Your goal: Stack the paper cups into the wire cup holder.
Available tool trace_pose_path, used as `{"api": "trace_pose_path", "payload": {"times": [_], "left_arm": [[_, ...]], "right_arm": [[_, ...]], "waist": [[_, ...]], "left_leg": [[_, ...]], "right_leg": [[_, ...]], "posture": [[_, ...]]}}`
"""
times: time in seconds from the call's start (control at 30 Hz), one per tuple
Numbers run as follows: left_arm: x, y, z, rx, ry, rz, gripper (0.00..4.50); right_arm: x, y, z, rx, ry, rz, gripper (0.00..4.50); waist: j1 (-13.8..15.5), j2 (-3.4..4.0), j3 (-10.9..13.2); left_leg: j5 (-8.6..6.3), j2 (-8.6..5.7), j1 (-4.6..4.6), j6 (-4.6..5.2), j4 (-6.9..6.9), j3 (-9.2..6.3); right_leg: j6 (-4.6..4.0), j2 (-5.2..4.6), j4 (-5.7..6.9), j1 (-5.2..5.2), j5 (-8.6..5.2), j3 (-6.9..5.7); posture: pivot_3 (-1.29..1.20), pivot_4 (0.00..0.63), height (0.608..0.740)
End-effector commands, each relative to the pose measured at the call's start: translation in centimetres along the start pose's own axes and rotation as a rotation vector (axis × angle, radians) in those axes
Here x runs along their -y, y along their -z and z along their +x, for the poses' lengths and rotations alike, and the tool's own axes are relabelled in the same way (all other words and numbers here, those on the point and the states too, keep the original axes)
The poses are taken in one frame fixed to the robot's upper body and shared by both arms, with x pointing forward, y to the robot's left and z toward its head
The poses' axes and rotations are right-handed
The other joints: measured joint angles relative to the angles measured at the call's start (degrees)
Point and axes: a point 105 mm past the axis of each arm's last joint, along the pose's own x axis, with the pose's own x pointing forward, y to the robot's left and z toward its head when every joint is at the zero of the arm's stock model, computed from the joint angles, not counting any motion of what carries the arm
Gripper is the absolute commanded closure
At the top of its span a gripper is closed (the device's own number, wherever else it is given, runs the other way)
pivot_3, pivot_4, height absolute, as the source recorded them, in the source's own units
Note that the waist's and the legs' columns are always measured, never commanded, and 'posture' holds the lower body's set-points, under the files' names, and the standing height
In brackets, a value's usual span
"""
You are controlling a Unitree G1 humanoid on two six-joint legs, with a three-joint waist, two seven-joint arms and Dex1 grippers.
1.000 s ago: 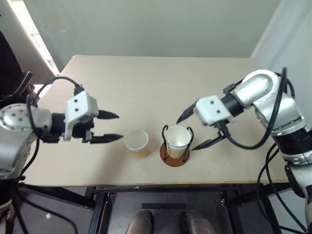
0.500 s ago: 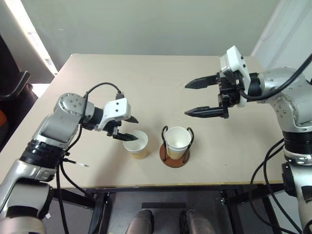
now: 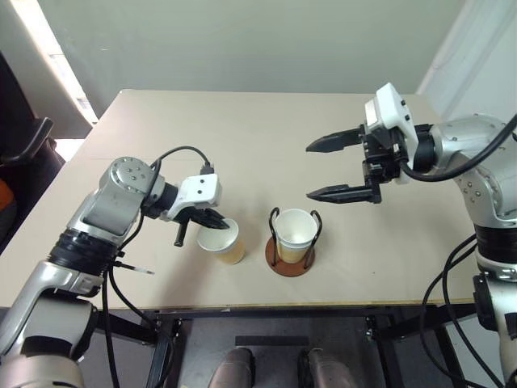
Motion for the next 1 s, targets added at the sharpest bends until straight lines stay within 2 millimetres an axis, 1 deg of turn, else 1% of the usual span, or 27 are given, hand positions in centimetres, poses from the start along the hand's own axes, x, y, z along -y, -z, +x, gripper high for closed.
{"api": "trace_pose_path", "payload": {"times": [0.03, 0.13, 0.2, 0.3, 0.4, 0.47, 0.5, 0.53, 0.6, 0.67, 0.7, 0.8, 0.9, 1.0], "left_arm": [[-0.1, -1.1, -1.1, 0.03, -0.013, 0.046, 4.46], [0.1, -1.9, -1.9, 0.058, 0.001, 0.078, 4.46], [-0.4, -3.0, -2.7, 0.098, -0.016, 0.108, 4.46], [-1.9, -6.4, -5.3, 0.214, -0.082, 0.175, 4.46], [-3.7, -9.2, -7.7, 0.285, -0.166, 0.251, 4.46], [-4.6, -11.8, -9.3, 0.372, -0.193, 0.313, 4.46], [-4.7, -13.3, -9.6, 0.42, -0.177, 0.347, 4.46], [-4.5, -14.4, -9.5, 0.451, -0.149, 0.376, 4.46], [-3.8, -16.2, -8.4, 0.493, -0.065, 0.431, 4.46], [-3.3, -17.0, -7.2, 0.495, -0.005, 0.465, 4.46], [-2.9, -17.4, -6.3, 0.49, 0.034, 0.488, 4.46], [-2.2, -17.8, -3.2, 0.414, 0.119, 0.568, 4.46], [-1.3, -18.3, -1.9, 0.419, 0.187, 0.597, 4.46], [-1.0, -18.0, -0.6, 0.4, 0.229, 0.603, 4.46]], "right_arm": [[0.2, -0.6, -0.6, 0.002, 0.018, -0.029, 0.0], [-1.1, 0.7, -1.7, -0.076, -0.053, -0.015, 0.0], [-1.5, 0.8, -2.4, -0.087, -0.069, -0.006, 0.0], [-1.8, 1.0, -4.1, -0.109, -0.072, 0.003, 0.0], [-1.6, 1.1, -5.8, -0.121, -0.04, 0.015, 0.0], [-1.5, 1.0, -7.1, -0.114, -0.015, 0.026, 0.0], [-1.5, 0.8, -7.6, -0.105, -0.003, 0.025, 0.0], [-1.5, 0.6, -7.9, -0.096, 0.004, 0.022, 0.0], [-1.7, 0.1, -8.3, -0.073, 0.009, 0.013, 0.0], [-1.9, -0.3, -8.4, -0.055, 0.01, 0.005, 0.0], [-2.0, -0.4, -8.4, -0.044, 0.01, 0.006, 0.0], [-2.7, -0.3, -8.1, -0.045, 0.002, 0.012, 0.0], [-3.0, -0.2, -8.0, -0.052, 0.016, 0.018, 0.0], [-3.2, -0.1, -8.0, -0.063, 0.027, 0.024, 0.0]], "waist": [[0.0, 0.0, 0.0], [0.1, 0.0, 0.0], [0.4, 0.0, 0.0], [0.7, -0.01, 0.0], [0.7, -0.01, 0.0], [0.8, -0.01, 0.0], [0.9, -0.01, 0.0], [0.9, -0.01, 0.0], [0.7, 0.0, 0.0], [0.7, 0.01, 0.0], [0.7, 0.01, 0.0], [0.7, 0.01, 0.0], [0.7, 0.01, 0.0], [0.7, 0.02, 0.0]], "left_leg": [[0.0, 0.0, 0.0, 0.0, 0.0, 0.0], [0.0, 0.0, -0.03, 0.01, 0.01, 0.0], [0.0, 0.0, -0.11, 0.02, 0.04, 0.0], [-0.01, 0.0, -0.22, 0.05, 0.16, 0.0], [-0.02, -0.01, -0.34, 0.15, 0.37, 0.01], [-0.06, -0.04, -0.33, 0.23, 0.45, 0.04], [-0.05, -0.06, -0.36, 0.26, 0.5, 0.03], [-0.04, -0.07, -0.42, 0.33, 0.57, 0.03], [-0.11, -0.09, -0.47, 0.49, 0.7, 0.08], [-0.17, -0.13, -0.45, 0.59, 0.76, 0.13], [-0.19, -0.13, -0.43, 0.64, 0.77, 0.19], [-0.22, -0.13, -0.48, 0.69, 0.86, 0.25], [-0.27, -0.12, -0.55, 0.78, 1.0, 0.28], [-0.32, -0.11, -0.59, 0.83, 1.12, 0.36]], "right_leg": [[0.0, 0.0, 0.0, 0.0, 0.0, 0.0], [0.01, 0.0, -0.01, 0.0, 0.0, 0.0], [0.01, 0.0, -0.03, 0.01, -0.01, -0.01], [0.05, 0.0, -0.04, 0.0, 0.01, -0.03], [0.17, -0.01, -0.06, 0.0, 0.08, -0.02], [0.17, -0.03, -0.1, 0.04, 0.08, 0.02], [0.16, -0.04, -0.11, 0.05, 0.08, 0.02], [0.15, -0.04, -0.16, 0.06, 0.07, 0.02], [0.21, -0.09, -0.19, 0.08, 0.08, 0.09], [0.63, -0.11, -0.21, 0.13, 0.24, 0.14], [0.67, -0.11, -0.22, 0.15, 0.23, 0.15], [0.84, -0.12, -0.23, 0.15, 0.26, 0.16], [0.98, -0.13, -0.21, 0.17, 0.2, 0.17], [1.1, -0.13, -0.2, 0.16, 0.15, 0.19]], "posture": [[0.0, 0.15, 0.74], [0.0, 0.15, 0.74], [0.0, 0.15, 0.74], [0.0, 0.15, 0.74], [0.0, 0.15, 0.74], [0.0, 0.15, 0.74], [0.0, 0.15, 0.74], [0.0, 0.15, 0.74], [0.0, 0.15, 0.74], [0.0, 0.15, 0.74], [0.0, 0.15, 0.74], [0.0, 0.15, 0.74], [0.0, 0.15, 0.74], [0.0, 0.15, 0.74]]}}
